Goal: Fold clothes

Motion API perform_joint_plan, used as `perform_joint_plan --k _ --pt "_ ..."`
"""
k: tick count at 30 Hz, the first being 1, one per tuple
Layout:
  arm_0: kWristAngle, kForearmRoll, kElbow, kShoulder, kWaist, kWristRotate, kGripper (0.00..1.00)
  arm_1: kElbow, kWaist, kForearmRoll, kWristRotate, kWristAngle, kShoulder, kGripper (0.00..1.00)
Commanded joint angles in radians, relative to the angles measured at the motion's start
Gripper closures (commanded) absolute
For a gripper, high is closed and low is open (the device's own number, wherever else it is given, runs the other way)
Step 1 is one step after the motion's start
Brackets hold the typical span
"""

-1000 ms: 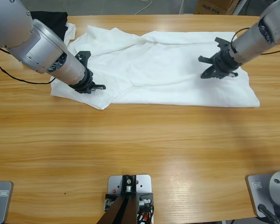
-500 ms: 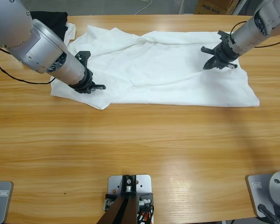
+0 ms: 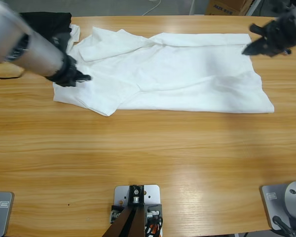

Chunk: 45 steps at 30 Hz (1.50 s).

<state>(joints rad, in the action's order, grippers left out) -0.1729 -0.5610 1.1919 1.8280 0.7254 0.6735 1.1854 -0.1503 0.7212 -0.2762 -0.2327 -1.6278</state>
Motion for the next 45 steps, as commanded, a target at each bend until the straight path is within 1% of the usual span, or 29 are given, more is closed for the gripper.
perform_joint_plan --k 1,3,5,8,9,10,11,13,17,18,19,24,27,30,31,32,34,36,37,38,39,45 --pt "0.092 0.19 -0.398 -0.244 -0.014 0.363 0.087 -0.264 -0.047 -0.022 -0.176 0.027 0.229 0.0" --pt "0.096 0.283 -0.504 -0.275 -0.014 0.421 0.087 -0.287 -0.068 -0.022 -0.182 0.019 0.258 0.0" --pt "0.088 0.369 -0.572 -0.285 -0.017 0.444 0.087 -0.3 -0.079 -0.017 -0.182 0.013 0.282 0.0" --pt "0.074 0.507 -0.614 -0.292 -0.049 0.455 0.089 -0.325 -0.081 -0.013 -0.182 0.0 0.306 0.0" --pt "0.071 0.542 -0.613 -0.293 -0.062 0.454 0.098 -0.333 -0.081 -0.014 -0.18 -0.004 0.309 0.037" --pt "0.066 0.565 -0.612 -0.298 -0.08 0.457 0.13 -0.336 -0.082 -0.014 -0.176 -0.009 0.308 0.149" --pt "0.062 0.569 -0.613 -0.309 -0.097 0.475 0.172 -0.337 -0.088 -0.019 -0.174 -0.017 0.307 0.179" --pt "0.06 0.568 -0.634 -0.318 -0.113 0.556 0.223 -0.336 -0.118 -0.037 -0.17 -0.016 0.301 0.173" --pt "0.065 0.622 -0.711 -0.267 -0.139 0.637 0.236 -0.334 -0.123 -0.062 -0.17 -0.014 0.26 0.161" --pt "0.069 0.658 -0.729 -0.252 -0.148 0.641 0.266 -0.334 -0.123 -0.066 -0.17 -0.014 0.253 0.161" --pt "0.073 0.685 -0.741 -0.237 -0.156 0.645 0.273 -0.334 -0.123 -0.069 -0.17 -0.014 0.244 0.161" --pt "0.088 0.856 -0.766 -0.14 -0.2 0.65 0.273 -0.337 -0.126 -0.094 -0.169 -0.017 0.201 0.162" --pt "0.1 0.902 -0.764 -0.092 -0.208 0.65 0.273 -0.338 -0.127 -0.11 -0.169 -0.018 0.176 0.161" --pt "0.119 0.915 -0.768 -0.064 -0.213 0.653 0.276 -0.343 -0.127 -0.131 -0.169 -0.02 0.151 0.162" --pt "0.122 0.918 -0.771 -0.059 -0.213 0.659 0.301 -0.344 -0.127 -0.137 -0.17 -0.022 0.144 0.164" --pt "0.122 0.928 -0.776 -0.056 -0.214 0.661 0.38 -0.345 -0.127 -0.142 -0.17 -0.023 0.136 0.165" --pt "0.125 0.952 -0.787 -0.049 -0.215 0.665 0.408 -0.344 -0.127 -0.151 -0.172 -0.026 0.123 0.165" --pt "0.125 0.954 -0.795 -0.044 -0.215 0.666 0.516 -0.345 -0.128 -0.158 -0.174 -0.028 0.116 0.165" --pt "0.124 0.954 -0.801 -0.044 -0.215 0.664 0.686 -0.344 -0.13 -0.16 -0.175 -0.028 0.113 0.165" --pt "0.124 0.954 -0.807 -0.045 -0.215 0.664 0.891 -0.345 -0.131 -0.16 -0.176 -0.028 0.112 0.165" --pt "0.124 0.954 -0.813 -0.048 -0.215 0.661 1.0 -0.345 -0.132 -0.16 -0.178 -0.028 0.112 0.165" --pt "0.135 0.954 -0.833 -0.038 -0.215 0.627 1.0 -0.359 -0.134 -0.16 -0.179 -0.03 0.112 0.165"
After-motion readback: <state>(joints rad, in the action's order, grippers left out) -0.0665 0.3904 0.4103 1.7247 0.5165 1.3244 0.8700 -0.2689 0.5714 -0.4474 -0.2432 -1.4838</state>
